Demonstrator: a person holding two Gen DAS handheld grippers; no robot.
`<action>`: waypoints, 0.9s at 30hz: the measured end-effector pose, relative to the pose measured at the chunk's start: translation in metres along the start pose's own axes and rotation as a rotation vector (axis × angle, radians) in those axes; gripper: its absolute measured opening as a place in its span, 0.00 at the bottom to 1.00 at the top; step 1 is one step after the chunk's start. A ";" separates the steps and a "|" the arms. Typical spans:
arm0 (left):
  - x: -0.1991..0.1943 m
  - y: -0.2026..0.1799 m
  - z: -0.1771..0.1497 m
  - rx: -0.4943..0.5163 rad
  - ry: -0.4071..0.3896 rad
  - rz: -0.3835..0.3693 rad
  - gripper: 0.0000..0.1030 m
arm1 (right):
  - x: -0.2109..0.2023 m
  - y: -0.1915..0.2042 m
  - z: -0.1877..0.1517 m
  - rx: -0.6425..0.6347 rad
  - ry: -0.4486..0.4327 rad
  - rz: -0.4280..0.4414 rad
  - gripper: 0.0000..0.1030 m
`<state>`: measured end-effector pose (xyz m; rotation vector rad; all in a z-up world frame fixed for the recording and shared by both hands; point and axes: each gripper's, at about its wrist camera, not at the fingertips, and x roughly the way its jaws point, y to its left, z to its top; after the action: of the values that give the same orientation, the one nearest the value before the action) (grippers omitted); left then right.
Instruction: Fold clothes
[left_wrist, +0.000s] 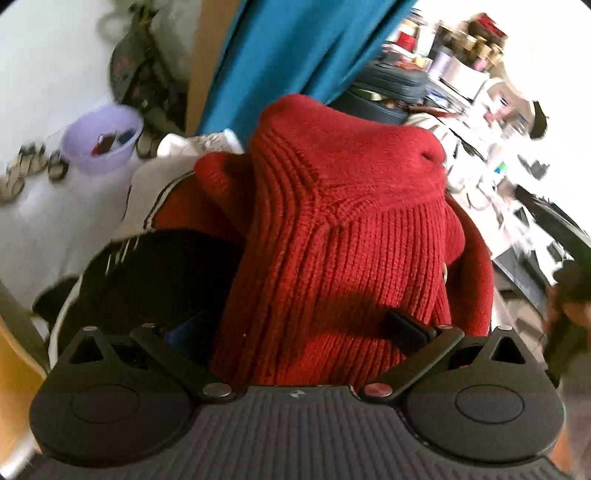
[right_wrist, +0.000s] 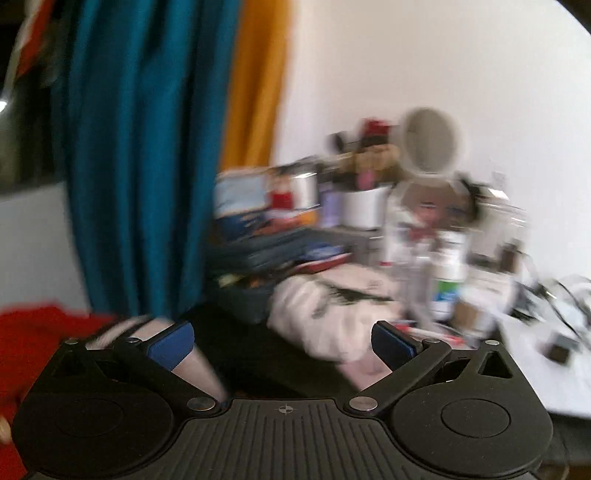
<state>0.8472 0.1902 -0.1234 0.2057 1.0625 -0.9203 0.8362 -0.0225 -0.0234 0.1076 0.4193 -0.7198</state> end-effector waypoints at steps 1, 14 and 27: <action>-0.001 -0.003 -0.001 0.046 -0.015 0.005 1.00 | 0.012 0.010 -0.002 -0.042 0.023 0.037 0.99; -0.002 -0.002 -0.002 0.123 -0.038 -0.014 1.00 | 0.119 0.044 -0.007 0.078 0.231 0.218 0.61; -0.021 -0.026 -0.002 0.254 -0.133 0.074 1.00 | 0.050 -0.006 0.055 0.395 -0.045 0.418 0.05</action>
<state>0.8231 0.1867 -0.1001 0.3867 0.8091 -0.9877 0.8843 -0.0713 0.0070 0.5344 0.1962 -0.3829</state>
